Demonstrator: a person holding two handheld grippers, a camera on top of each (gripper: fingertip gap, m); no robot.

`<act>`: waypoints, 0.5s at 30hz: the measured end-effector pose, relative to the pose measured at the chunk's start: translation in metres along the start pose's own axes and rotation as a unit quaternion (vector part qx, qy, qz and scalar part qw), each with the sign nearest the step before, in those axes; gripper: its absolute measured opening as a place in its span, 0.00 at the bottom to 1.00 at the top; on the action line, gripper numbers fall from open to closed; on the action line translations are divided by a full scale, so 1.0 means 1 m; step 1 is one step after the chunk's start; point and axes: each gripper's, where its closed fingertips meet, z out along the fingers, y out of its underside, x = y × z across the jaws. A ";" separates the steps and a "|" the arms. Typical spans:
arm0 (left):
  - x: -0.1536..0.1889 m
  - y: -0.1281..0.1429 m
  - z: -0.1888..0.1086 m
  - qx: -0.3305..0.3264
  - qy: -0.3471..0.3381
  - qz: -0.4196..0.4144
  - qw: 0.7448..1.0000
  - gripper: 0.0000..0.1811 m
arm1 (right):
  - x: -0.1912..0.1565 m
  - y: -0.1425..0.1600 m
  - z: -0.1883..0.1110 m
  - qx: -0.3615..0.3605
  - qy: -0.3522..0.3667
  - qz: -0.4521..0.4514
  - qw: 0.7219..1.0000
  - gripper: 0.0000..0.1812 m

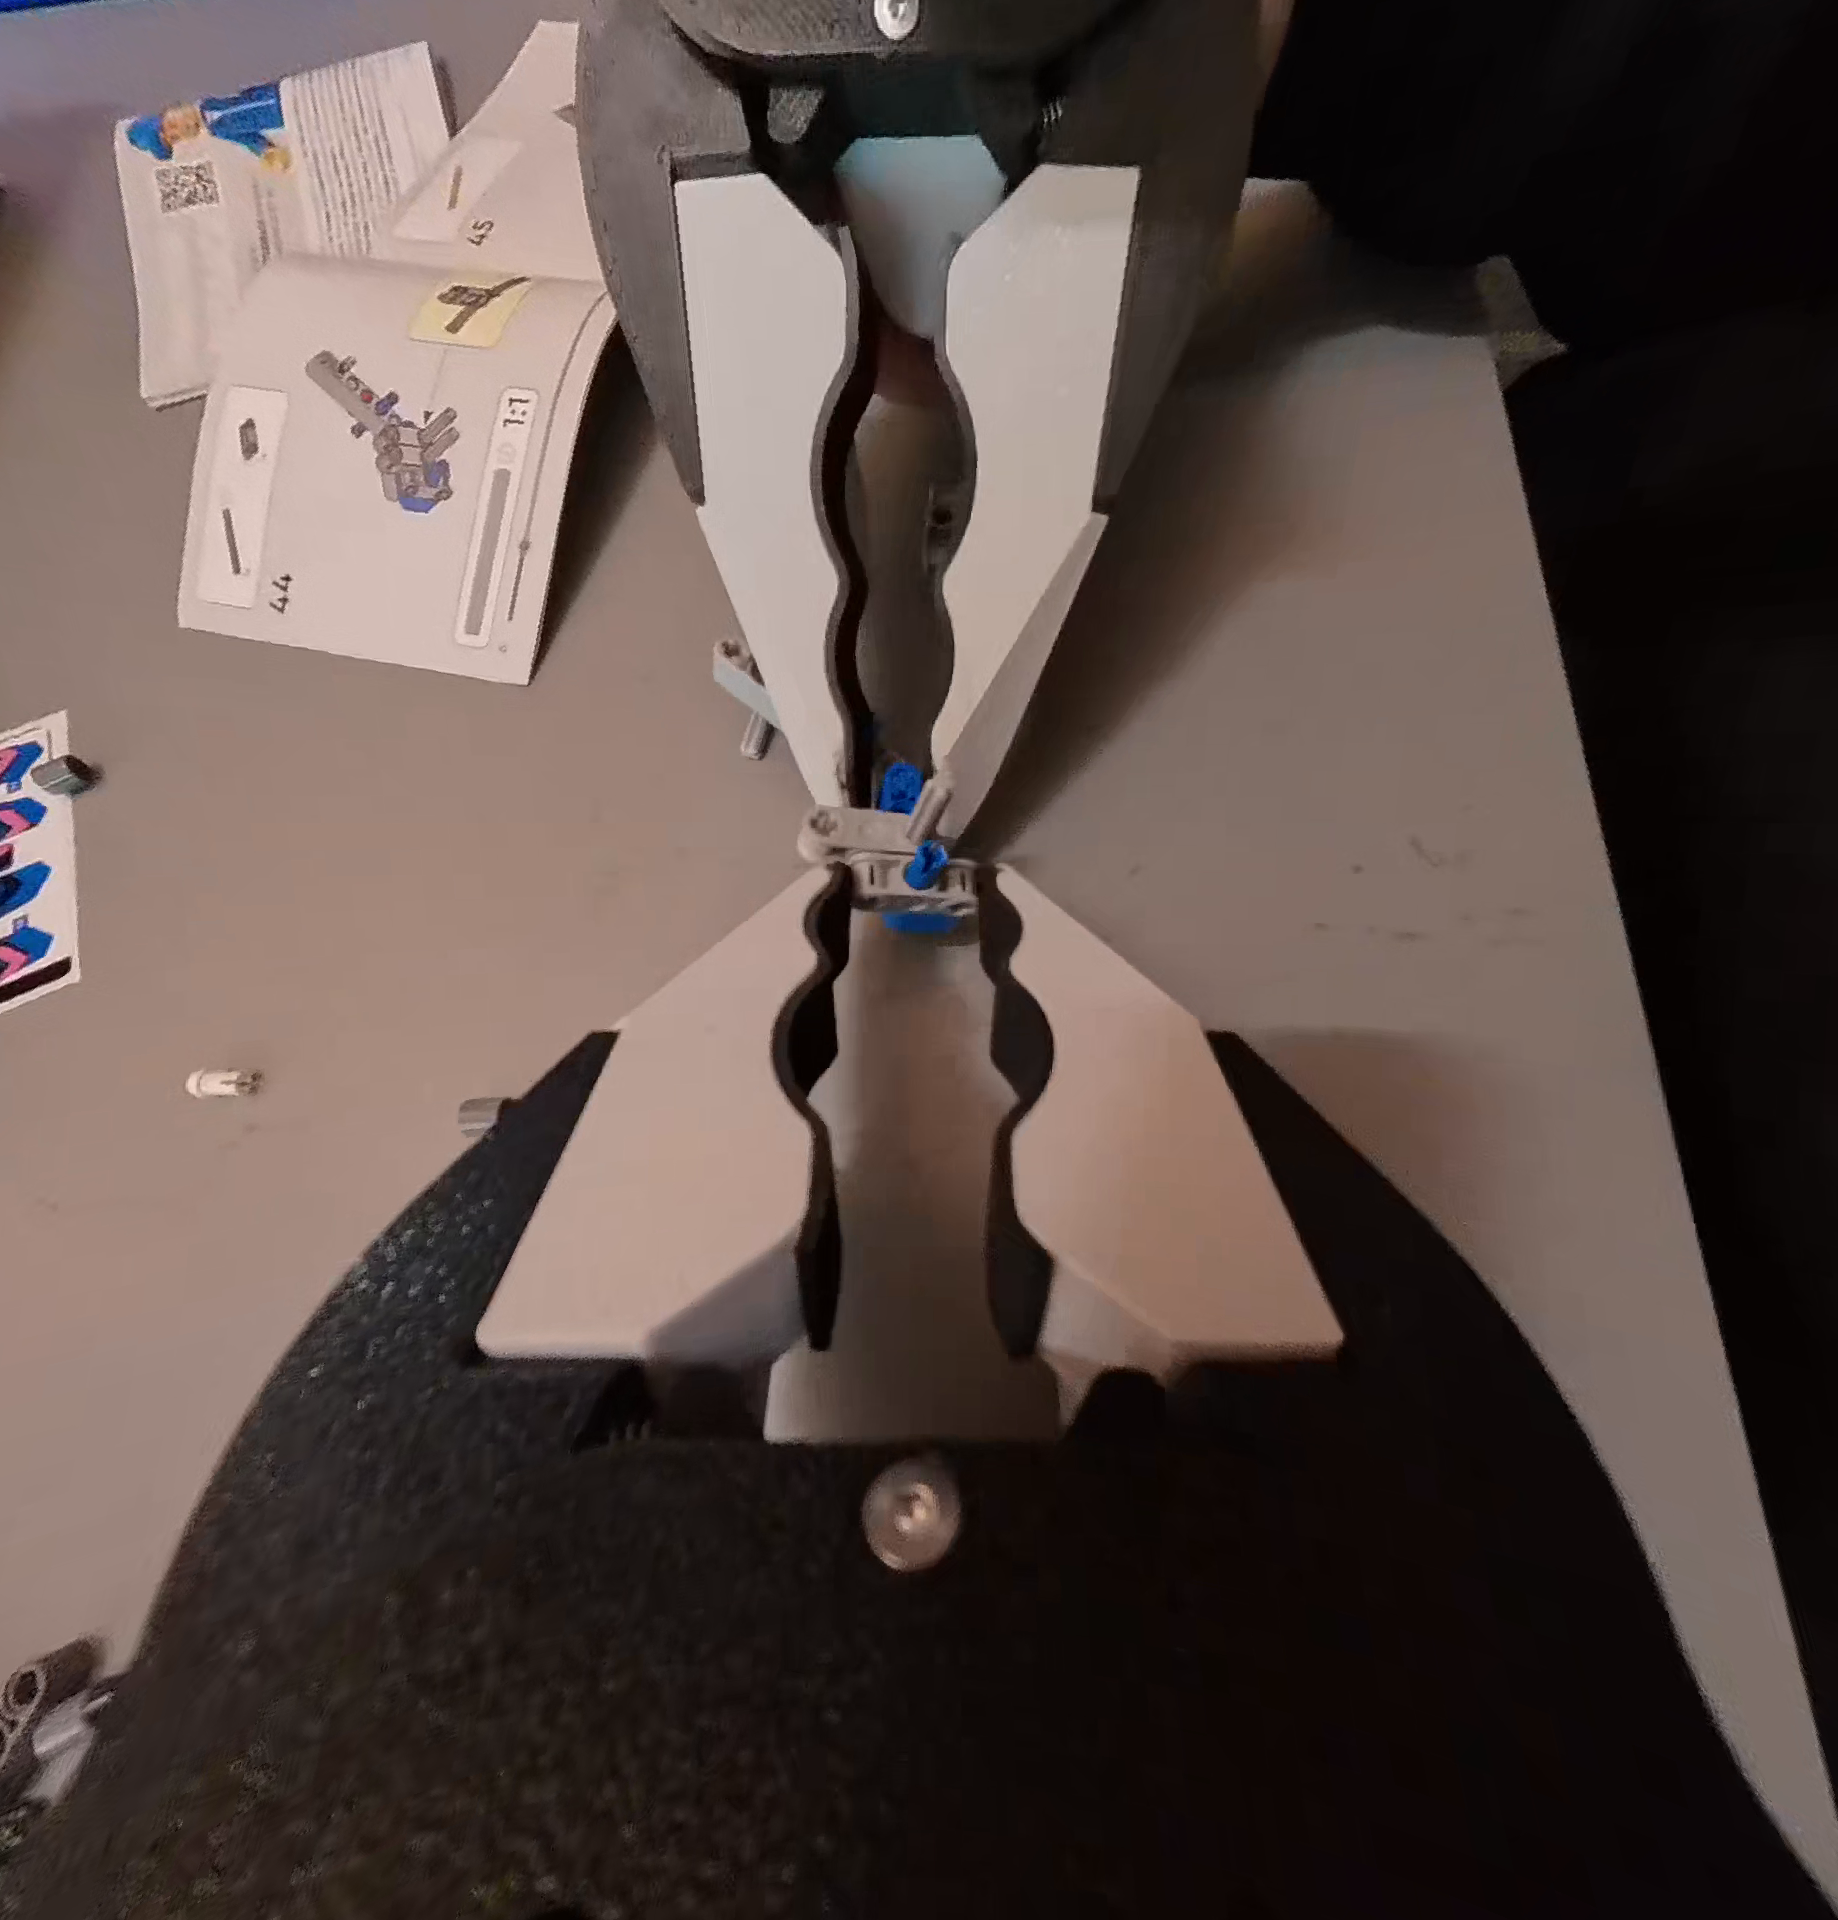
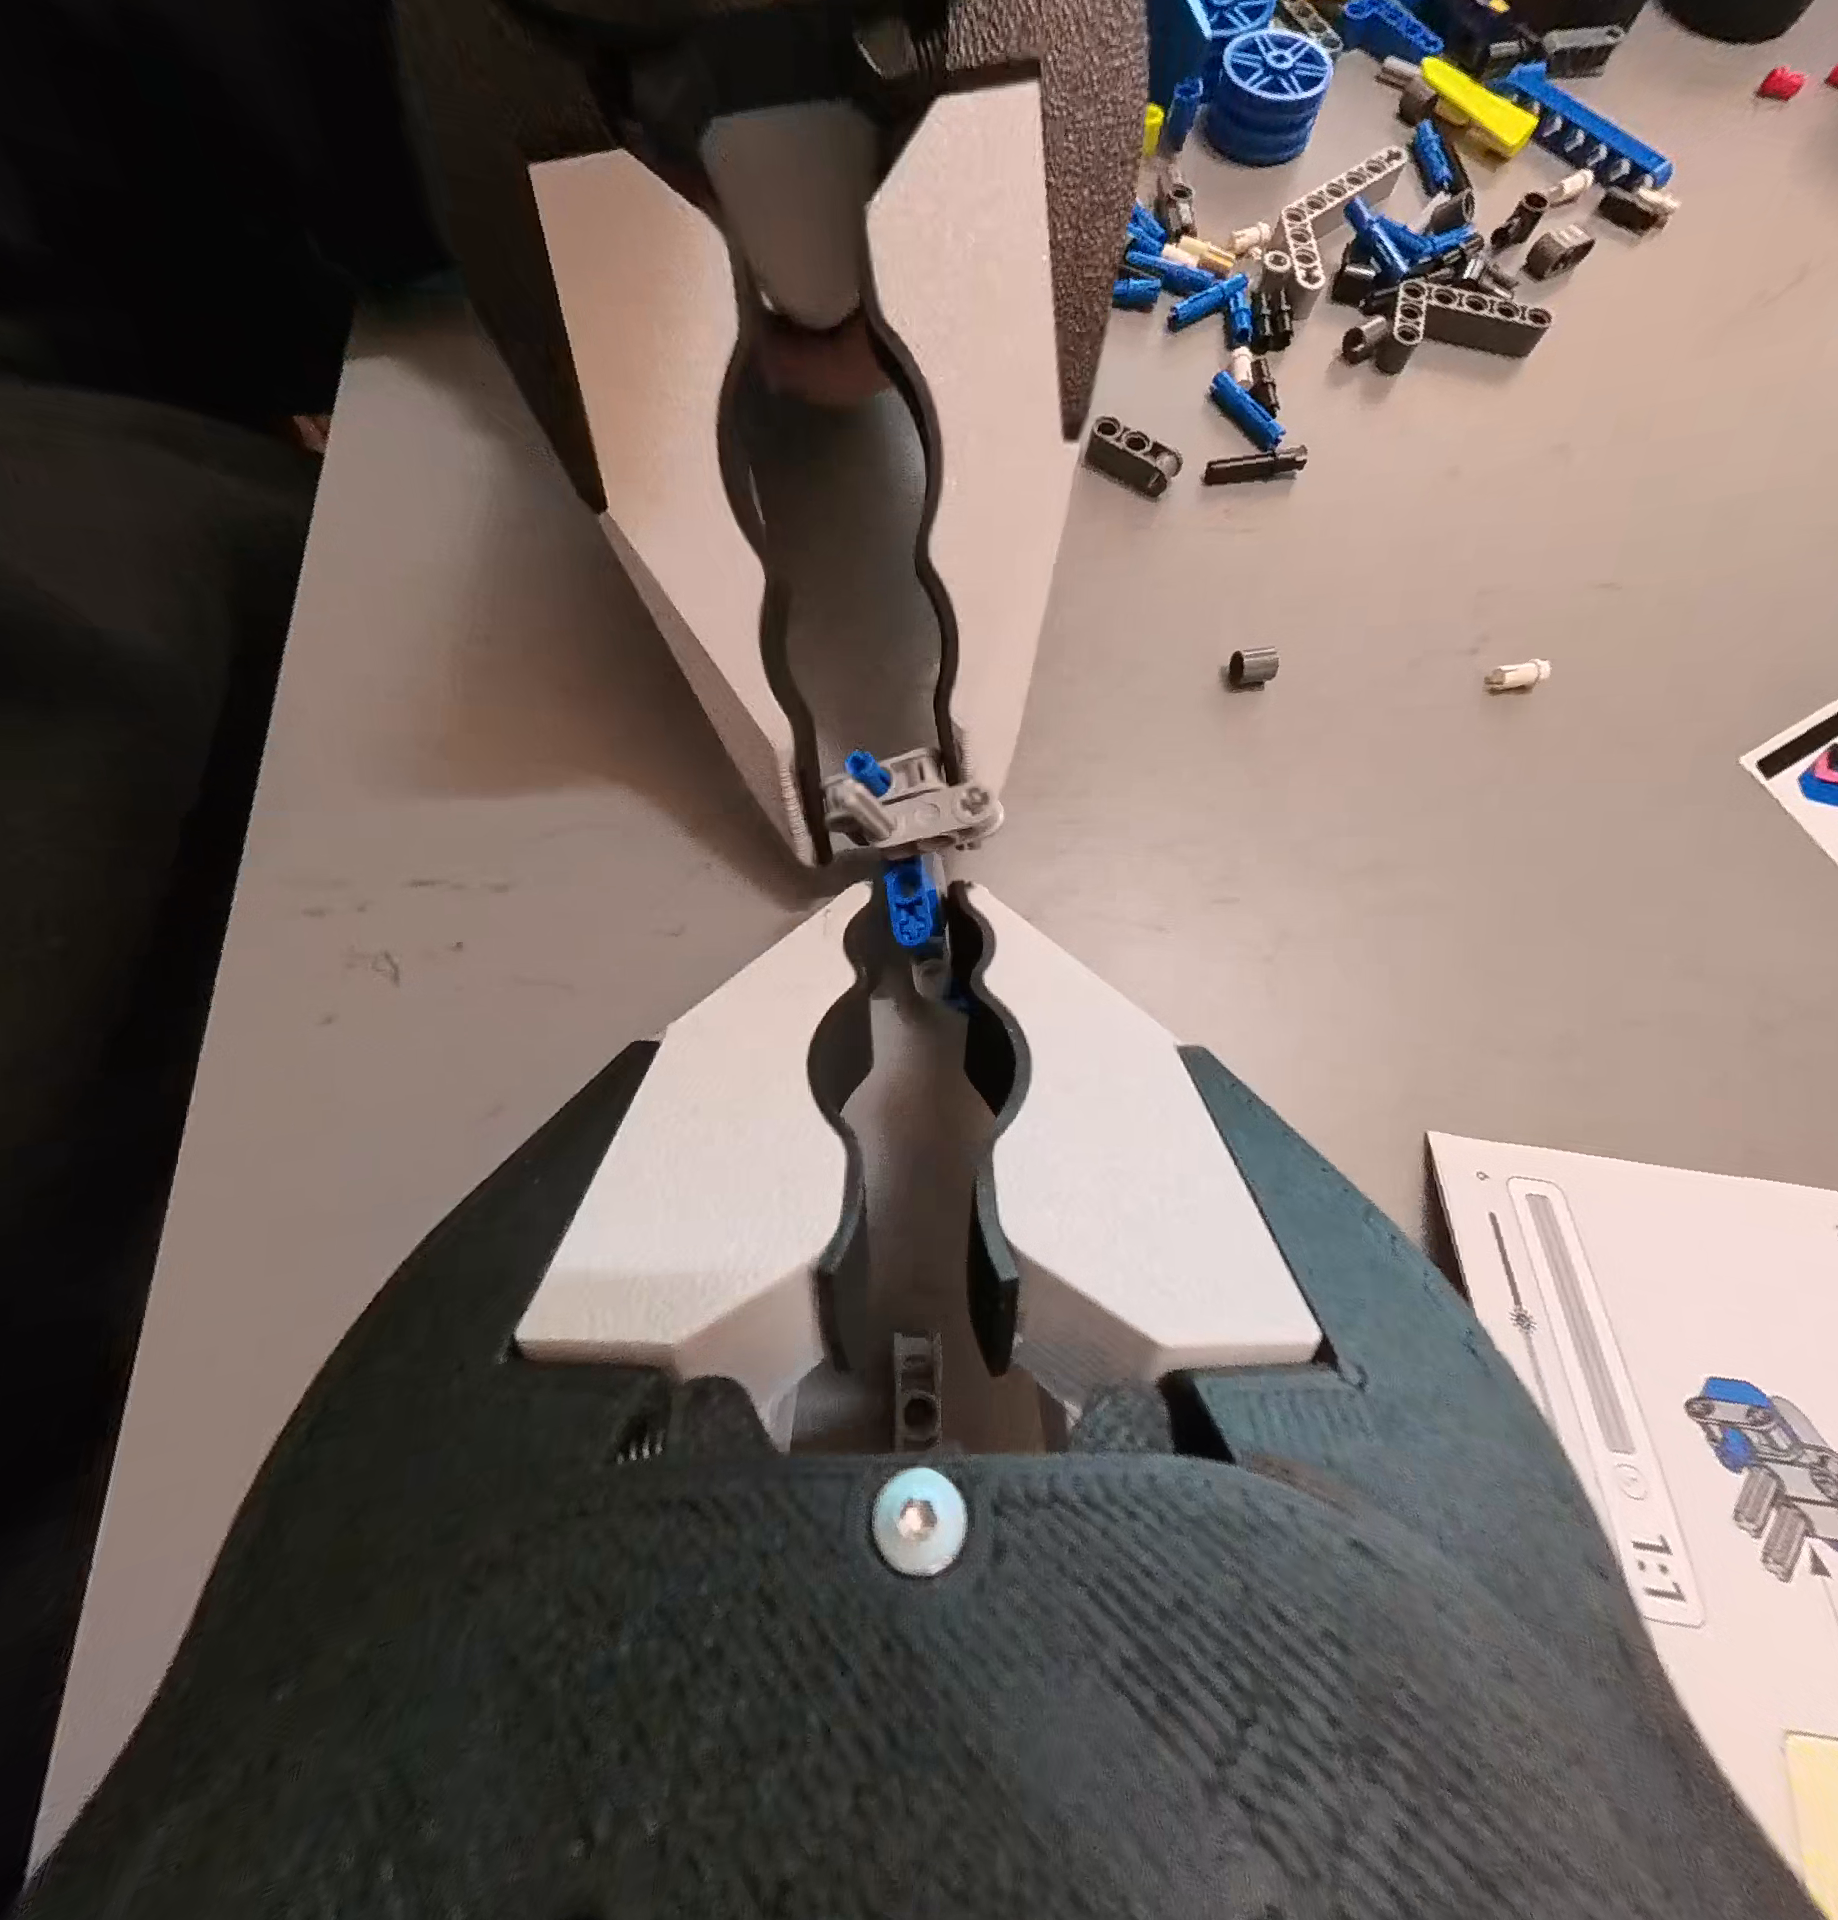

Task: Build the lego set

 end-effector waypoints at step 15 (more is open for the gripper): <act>-0.008 -0.018 -0.013 0.071 -0.014 -0.005 0.997 0.16 | 0.003 -0.021 -0.012 0.075 0.030 -0.024 0.996 0.03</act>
